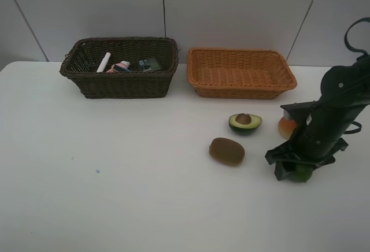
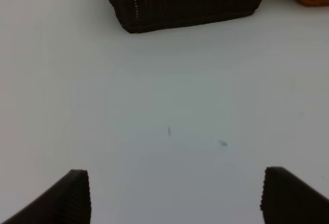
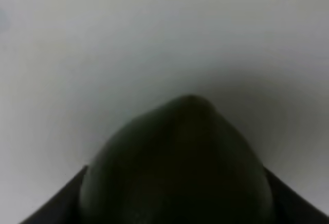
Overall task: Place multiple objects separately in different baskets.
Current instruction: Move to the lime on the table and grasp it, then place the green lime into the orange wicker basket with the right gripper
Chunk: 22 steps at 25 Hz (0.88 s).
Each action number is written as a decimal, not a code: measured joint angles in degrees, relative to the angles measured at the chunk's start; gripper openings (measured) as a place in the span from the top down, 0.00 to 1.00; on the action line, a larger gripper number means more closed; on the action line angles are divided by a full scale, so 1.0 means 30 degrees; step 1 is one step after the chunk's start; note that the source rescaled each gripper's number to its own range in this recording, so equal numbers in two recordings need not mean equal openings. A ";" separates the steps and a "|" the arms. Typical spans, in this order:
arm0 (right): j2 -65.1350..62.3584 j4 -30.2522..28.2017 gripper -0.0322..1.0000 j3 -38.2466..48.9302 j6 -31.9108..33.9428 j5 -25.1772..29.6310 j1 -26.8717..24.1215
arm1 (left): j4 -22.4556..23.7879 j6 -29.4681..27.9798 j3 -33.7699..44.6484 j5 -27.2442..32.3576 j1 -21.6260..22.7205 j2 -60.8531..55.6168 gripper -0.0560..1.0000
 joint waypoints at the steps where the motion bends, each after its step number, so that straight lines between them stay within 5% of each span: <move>1: 0.0000 0.0000 0.82 -0.0015 0.0000 0.0047 0.0000 | 0.0000 0.0000 0.0000 0.0000 0.0000 0.0000 0.19; 4: 0.0141 0.0000 0.82 -0.0366 -0.0191 0.0735 0.0000 | 0.0000 0.0000 0.0000 0.0000 0.0000 0.0000 0.19; 9: 0.0049 -0.0042 0.82 -0.2643 -0.0288 0.4956 0.0000 | 0.0000 0.0000 0.0000 0.0000 0.0000 0.0000 0.19; 13: -0.0023 -0.0369 0.82 -0.6944 -0.0288 0.7505 0.0000 | 0.0000 0.0000 0.0000 0.0000 0.0000 0.0000 0.19; 22: 0.5339 -0.0897 0.82 -1.8222 -0.0641 0.9067 0.0000 | 0.0000 0.0000 0.0000 0.0000 0.0000 0.0000 0.19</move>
